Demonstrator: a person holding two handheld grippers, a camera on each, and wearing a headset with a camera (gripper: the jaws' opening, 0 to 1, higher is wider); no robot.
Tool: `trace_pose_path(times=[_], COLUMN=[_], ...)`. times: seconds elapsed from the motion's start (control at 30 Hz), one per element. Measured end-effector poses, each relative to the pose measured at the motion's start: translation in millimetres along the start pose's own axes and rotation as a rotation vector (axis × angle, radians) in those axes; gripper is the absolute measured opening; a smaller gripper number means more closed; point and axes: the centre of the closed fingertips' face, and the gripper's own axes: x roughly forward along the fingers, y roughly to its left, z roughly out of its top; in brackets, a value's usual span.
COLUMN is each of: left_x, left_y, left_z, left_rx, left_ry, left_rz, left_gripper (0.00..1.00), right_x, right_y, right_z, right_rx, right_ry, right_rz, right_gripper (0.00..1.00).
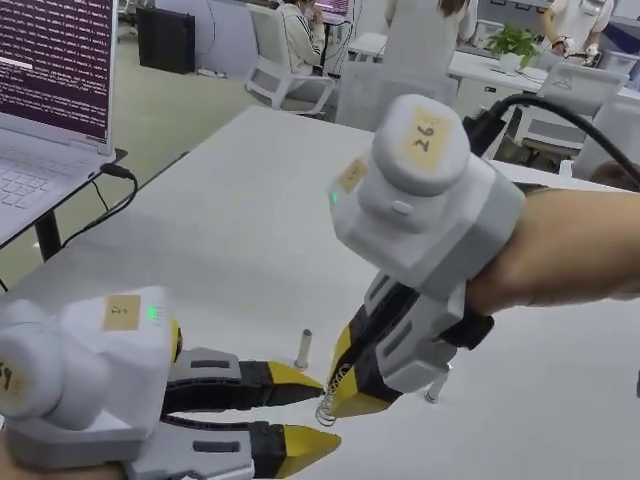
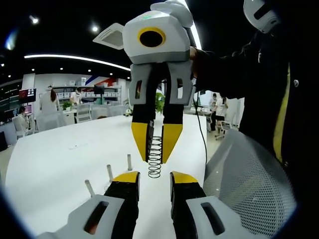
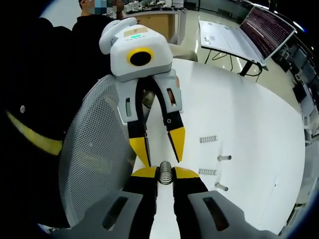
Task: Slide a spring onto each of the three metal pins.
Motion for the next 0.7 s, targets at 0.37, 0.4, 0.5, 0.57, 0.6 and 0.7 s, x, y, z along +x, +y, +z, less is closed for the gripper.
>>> trace_pose_path(times=[0.37,0.4,0.5,0.57,0.6,0.7], left_x=[-6.2,-7.1,-9.2,-11.0,-11.8,-15.0], left_y=[15.5,17.0,20.6,21.8,22.2,24.9], left_z=[-11.9,-12.6,-14.2,-15.8,-16.8,-20.6], left_rx=[-0.035,-0.039,-0.047,-0.056,-0.061,-0.079], left_ry=[0.013,0.012,0.011,0.011,0.013,0.021], left_rz=[0.076,0.083,0.104,0.114,0.119,0.142], left_gripper=[0.39,0.41,0.46,0.49,0.5,0.58], right_x=[-10.8,-12.1,-15.2,-17.8,-19.8,-25.1], right_y=[-21.3,-22.6,-28.4,-30.8,-32.4,-36.6], right_z=[-25.2,-27.7,-33.4,-36.7,-39.6,-45.9], right_rx=[0.051,0.056,0.069,0.078,0.083,0.098], right_ry=[0.016,0.017,0.021,0.021,0.023,0.025], right_rz=[-0.068,-0.072,-0.084,-0.091,-0.097,-0.111], right_gripper=[0.08,0.08,0.08,0.08,0.08,0.08])
